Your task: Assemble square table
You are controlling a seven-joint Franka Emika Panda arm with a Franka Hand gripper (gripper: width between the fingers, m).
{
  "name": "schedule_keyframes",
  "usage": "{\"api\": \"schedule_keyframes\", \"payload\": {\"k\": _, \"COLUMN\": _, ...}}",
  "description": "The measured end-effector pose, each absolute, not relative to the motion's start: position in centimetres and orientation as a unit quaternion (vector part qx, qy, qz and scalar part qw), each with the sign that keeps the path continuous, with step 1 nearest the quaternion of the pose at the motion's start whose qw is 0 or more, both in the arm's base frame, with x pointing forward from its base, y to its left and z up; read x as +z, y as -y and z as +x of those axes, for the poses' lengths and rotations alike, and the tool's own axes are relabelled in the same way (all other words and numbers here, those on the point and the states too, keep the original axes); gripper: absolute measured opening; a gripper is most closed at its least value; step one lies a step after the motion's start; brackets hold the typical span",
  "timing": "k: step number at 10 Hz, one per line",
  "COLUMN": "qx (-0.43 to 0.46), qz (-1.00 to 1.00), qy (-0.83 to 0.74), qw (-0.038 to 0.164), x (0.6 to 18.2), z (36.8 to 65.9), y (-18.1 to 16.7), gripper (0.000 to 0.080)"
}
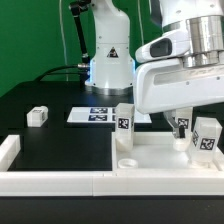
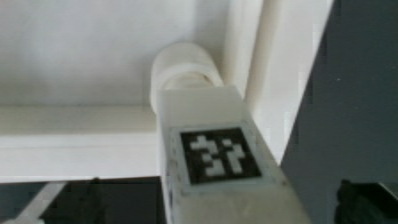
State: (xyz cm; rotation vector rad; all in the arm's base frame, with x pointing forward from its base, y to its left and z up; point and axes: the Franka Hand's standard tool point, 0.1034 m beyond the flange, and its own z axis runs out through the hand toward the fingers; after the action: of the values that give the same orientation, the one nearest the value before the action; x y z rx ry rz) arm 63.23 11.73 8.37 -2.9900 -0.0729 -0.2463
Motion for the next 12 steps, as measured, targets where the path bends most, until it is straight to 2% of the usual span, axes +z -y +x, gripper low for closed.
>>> {"api": "schedule_keyframes", "payload": {"k": 2, "qx": -0.041, "qz": -0.996, "qy": -0.006, "qw": 0.073, "x": 8.7, "z": 62.4, "y": -13.5, "gripper": 0.0649}}
{"api": "schedule_keyframes", "payload": {"k": 5, "qx": -0.025, "qz": -0.997, "qy": -0.002, "qw": 0.073, "x": 8.5, "z": 62.3, "y": -13.1, "gripper": 0.0649}}
{"api": "schedule_keyframes", "payload": {"k": 6, "qx": -0.009, "qz": -0.998, "qy": -0.012, "qw": 0.065, "x": 7.7, "z": 62.4, "y": -12.0, "gripper": 0.0649}}
{"api": "schedule_keyframes", "payload": {"k": 7, "qx": -0.009, "qz": -0.998, "qy": -0.016, "qw": 0.057, "x": 7.8, "z": 63.0, "y": -11.3, "gripper": 0.0649}}
{"api": "schedule_keyframes", "payload": {"k": 10, "qx": -0.012, "qz": -0.998, "qy": -0.017, "qw": 0.055, "x": 7.8, "z": 63.2, "y": -11.0, "gripper": 0.0649}}
{"api": "schedule_keyframes", "payload": {"k": 11, "qx": -0.011, "qz": -0.998, "qy": -0.022, "qw": 0.056, "x": 7.8, "z": 63.2, "y": -11.0, "gripper": 0.0528}}
{"api": "schedule_keyframes", "payload": {"k": 12, "qx": -0.011, "qz": -0.998, "qy": -0.025, "qw": 0.056, "x": 7.8, "z": 63.2, "y": -11.0, "gripper": 0.0528}}
